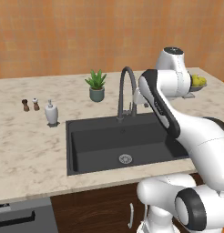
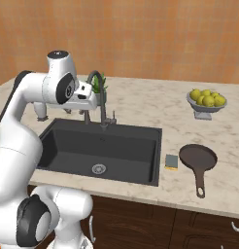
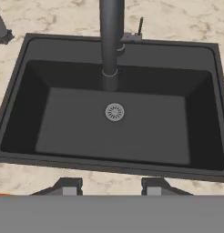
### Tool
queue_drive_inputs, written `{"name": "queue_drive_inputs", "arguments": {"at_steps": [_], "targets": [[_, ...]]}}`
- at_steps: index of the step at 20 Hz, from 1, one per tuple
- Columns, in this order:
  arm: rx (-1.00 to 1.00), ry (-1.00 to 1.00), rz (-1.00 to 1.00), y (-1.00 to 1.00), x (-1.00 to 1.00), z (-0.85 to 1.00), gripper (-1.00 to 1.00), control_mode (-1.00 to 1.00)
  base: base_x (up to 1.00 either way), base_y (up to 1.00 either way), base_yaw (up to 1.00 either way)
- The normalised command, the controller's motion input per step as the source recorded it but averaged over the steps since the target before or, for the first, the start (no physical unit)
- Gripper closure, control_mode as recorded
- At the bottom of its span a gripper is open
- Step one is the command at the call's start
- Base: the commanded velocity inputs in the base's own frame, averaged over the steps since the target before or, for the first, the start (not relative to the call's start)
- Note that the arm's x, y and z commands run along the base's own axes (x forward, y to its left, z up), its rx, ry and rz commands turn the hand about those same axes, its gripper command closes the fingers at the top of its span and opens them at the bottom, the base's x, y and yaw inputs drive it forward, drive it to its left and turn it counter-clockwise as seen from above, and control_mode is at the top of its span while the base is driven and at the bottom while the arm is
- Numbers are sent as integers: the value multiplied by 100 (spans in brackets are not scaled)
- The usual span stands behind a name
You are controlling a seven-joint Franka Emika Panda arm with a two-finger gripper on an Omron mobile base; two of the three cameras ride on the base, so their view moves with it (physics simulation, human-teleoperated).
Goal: Pick the pan and sponge and place them into the sink. Then turn on the water.
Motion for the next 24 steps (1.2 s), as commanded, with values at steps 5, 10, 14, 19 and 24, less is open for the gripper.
{"name": "queue_drive_inputs", "arguments": {"at_steps": [5, 10, 14, 19, 24], "targets": [[-2, 0, 0, -13, -15, -18, -100, -100, 0, 0, 0], [-4, -3, 0, -50, -21, -36, -100, -100, 0, 0, 0], [-1, -2, -1, -71, -21, -26, -100, -100, 0, 0, 0], [-2, 0, -4, -67, -17, -16, -100, -100, 0, 0, 0], [-3, 3, -7, -64, -12, -14, -100, -100, 0, 0, 0]]}}
